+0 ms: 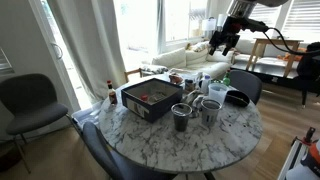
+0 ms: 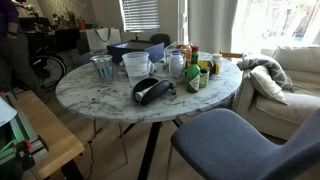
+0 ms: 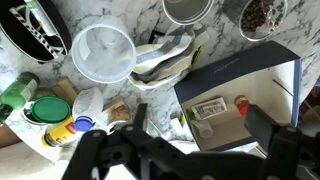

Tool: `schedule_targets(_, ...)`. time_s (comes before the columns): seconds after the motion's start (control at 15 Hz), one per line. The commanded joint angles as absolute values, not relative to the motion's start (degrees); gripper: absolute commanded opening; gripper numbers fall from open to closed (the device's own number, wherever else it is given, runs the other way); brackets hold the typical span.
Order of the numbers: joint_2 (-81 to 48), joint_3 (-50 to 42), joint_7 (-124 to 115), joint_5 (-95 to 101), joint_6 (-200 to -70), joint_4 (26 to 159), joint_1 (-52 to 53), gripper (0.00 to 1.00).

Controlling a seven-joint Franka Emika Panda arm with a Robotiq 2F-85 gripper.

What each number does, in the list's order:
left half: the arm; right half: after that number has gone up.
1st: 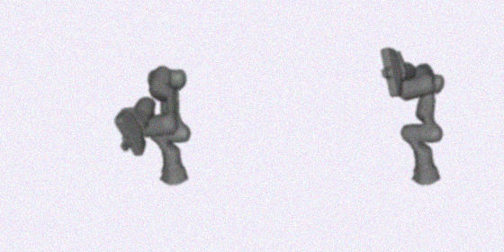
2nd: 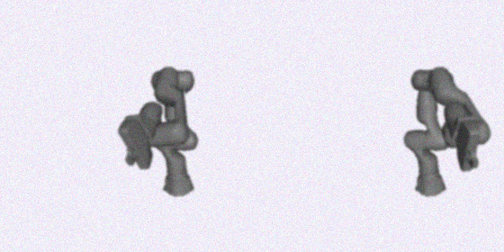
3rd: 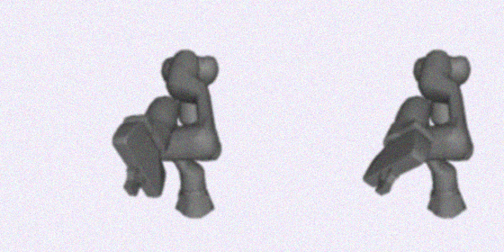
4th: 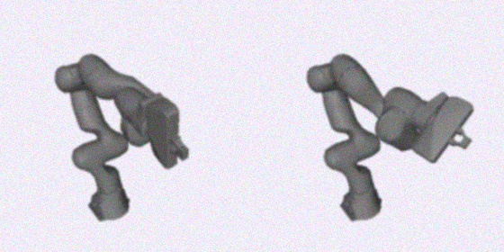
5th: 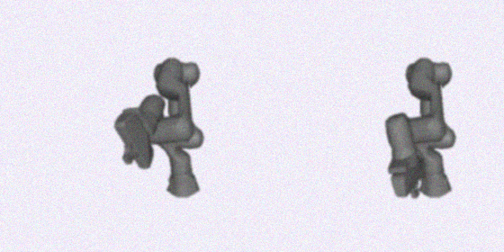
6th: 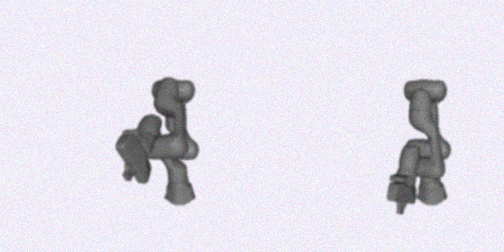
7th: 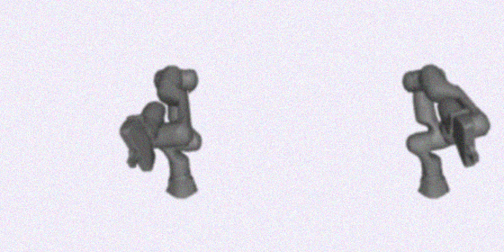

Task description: Lift the bottle with the blue lid from the table and put it in the box

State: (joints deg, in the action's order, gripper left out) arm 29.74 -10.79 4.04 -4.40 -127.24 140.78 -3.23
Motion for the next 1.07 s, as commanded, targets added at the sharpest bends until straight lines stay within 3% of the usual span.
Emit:
schedule_targets(0.0,29.6,-10.0,4.5,-5.0,-127.1,140.7,-4.2,1.00)
schedule_targets(0.27,26.9,-10.9,3.8,-5.6,-134.2,140.1,-4.9,1.00)
schedule_targets(0.6,12.0,-15.5,13.2,-2.8,-149.3,132.8,-6.3,1.00)
schedule_targets(0.8,3.1,-16.3,15.1,-3.9,-149.0,127.7,-7.0,1.00)
schedule_targets(1.0,4.3,-14.8,13.9,-4.7,-148.4,129.1,-8.0,1.00)
